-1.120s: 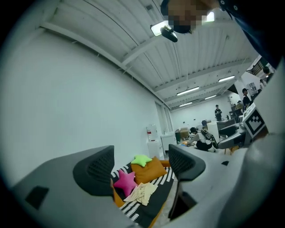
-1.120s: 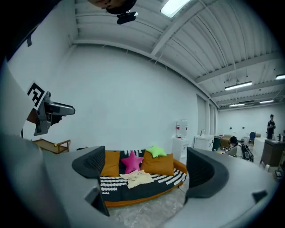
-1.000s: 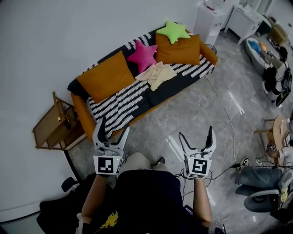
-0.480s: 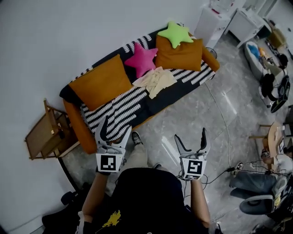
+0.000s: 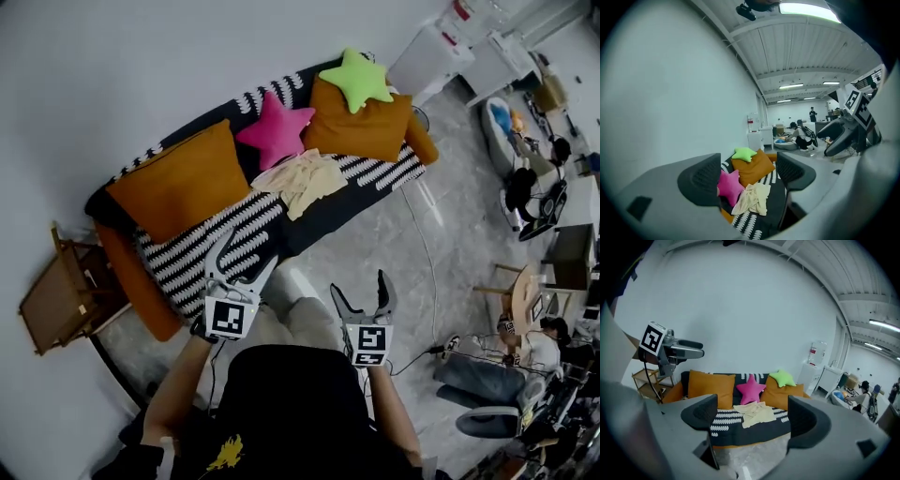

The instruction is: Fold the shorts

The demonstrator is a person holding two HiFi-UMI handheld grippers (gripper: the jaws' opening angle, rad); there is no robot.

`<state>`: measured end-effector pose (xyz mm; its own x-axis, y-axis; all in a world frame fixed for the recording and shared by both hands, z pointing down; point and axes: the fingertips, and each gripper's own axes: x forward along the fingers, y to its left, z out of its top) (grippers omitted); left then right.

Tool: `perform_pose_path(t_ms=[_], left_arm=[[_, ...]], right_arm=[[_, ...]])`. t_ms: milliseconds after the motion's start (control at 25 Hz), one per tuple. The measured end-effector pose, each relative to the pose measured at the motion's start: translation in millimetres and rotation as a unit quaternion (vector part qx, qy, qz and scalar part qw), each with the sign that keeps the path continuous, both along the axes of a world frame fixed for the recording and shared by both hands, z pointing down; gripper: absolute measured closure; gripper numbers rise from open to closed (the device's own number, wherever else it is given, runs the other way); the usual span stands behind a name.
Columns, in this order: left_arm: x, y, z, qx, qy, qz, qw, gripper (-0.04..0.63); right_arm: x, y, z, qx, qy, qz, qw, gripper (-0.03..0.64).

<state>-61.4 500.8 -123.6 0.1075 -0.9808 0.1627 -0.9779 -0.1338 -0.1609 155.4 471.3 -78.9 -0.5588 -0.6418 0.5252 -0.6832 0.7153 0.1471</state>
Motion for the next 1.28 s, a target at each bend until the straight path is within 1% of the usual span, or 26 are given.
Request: perform_pose_path(t_ms=[40,160,280,360,400,440,520,600,640,760,840,920,960,1040,1120,1160,1240,1280], left_arm=[[-5,-11,8,-0.01,0.005,-0.002,0.9999,0.216],[-11,-47,41,-0.066,0.018,-0.006,0.9977,0.215],[-11,-84,73,-0.096,0.008,-0.002,0.9953,0.215],[-15,-107,99,-0.098,0.003,-0.013,0.9951,0.216],[-17,-118,116,-0.103,0.007,-0.023,0.9944,0.215],[-19,-129,136,-0.115,0.014,-0.033,0.9928,0.216],[-23,-149,179,-0.162,0.02,-0.045,0.9856,0.226],[-28,-165,217,-0.214,0.016,-0.047,0.9756,0.232],[-30,-175,233,-0.228,0.017,-0.046,0.9724,0.233],[-30,-204,289,-0.248,0.025,-0.04,0.9677,0.241],[-28,-222,339,-0.259,0.026,-0.027,0.965,0.249],[-25,-235,399,-0.28,0.018,-0.006,0.9598,0.264],[-24,-240,429,-0.293,0.008,0.007,0.956,0.273],[-20,-250,485,-0.321,-0.02,0.039,0.9459,0.291],[-15,-259,531,-0.345,-0.043,0.072,0.9349,0.298],[-12,-264,550,-0.352,-0.048,0.086,0.9307,0.304],[-8,-275,582,-0.361,-0.054,0.108,0.9249,0.33],[-6,-281,595,-0.363,-0.058,0.116,0.9228,0.345]], right_arm=[[-7,-12,7,-0.003,0.007,-0.005,1.0,0.134],[-25,-53,29,-0.015,0.023,-0.024,0.999,0.146],[-44,-91,62,-0.035,0.026,-0.051,0.998,0.156],[-56,-108,91,-0.069,0.021,-0.07,0.995,0.172],[-60,-115,107,-0.092,0.022,-0.081,0.992,0.175],[-63,-123,125,-0.115,0.026,-0.091,0.989,0.192],[-71,-139,162,-0.148,0.039,-0.107,0.982,0.201],[-80,-156,199,-0.17,0.045,-0.109,0.978,0.213],[-83,-163,219,-0.182,0.046,-0.106,0.976,0.223],[-90,-180,287,-0.216,0.052,-0.097,0.97,0.239],[-97,-191,338,-0.22,0.065,-0.092,0.969,0.25],[-107,-201,389,-0.211,0.077,-0.089,0.97,0.282],[-113,-205,414,-0.207,0.082,-0.09,0.971,0.305],[-126,-208,464,-0.206,0.096,-0.102,0.968,0.339],[-137,-204,510,-0.213,0.114,-0.119,0.963,0.37],[-142,-201,530,-0.219,0.12,-0.126,0.96,0.379],[-151,-196,564,-0.231,0.127,-0.137,0.955,0.41],[-156,-196,578,-0.231,0.129,-0.143,0.954,0.441]])
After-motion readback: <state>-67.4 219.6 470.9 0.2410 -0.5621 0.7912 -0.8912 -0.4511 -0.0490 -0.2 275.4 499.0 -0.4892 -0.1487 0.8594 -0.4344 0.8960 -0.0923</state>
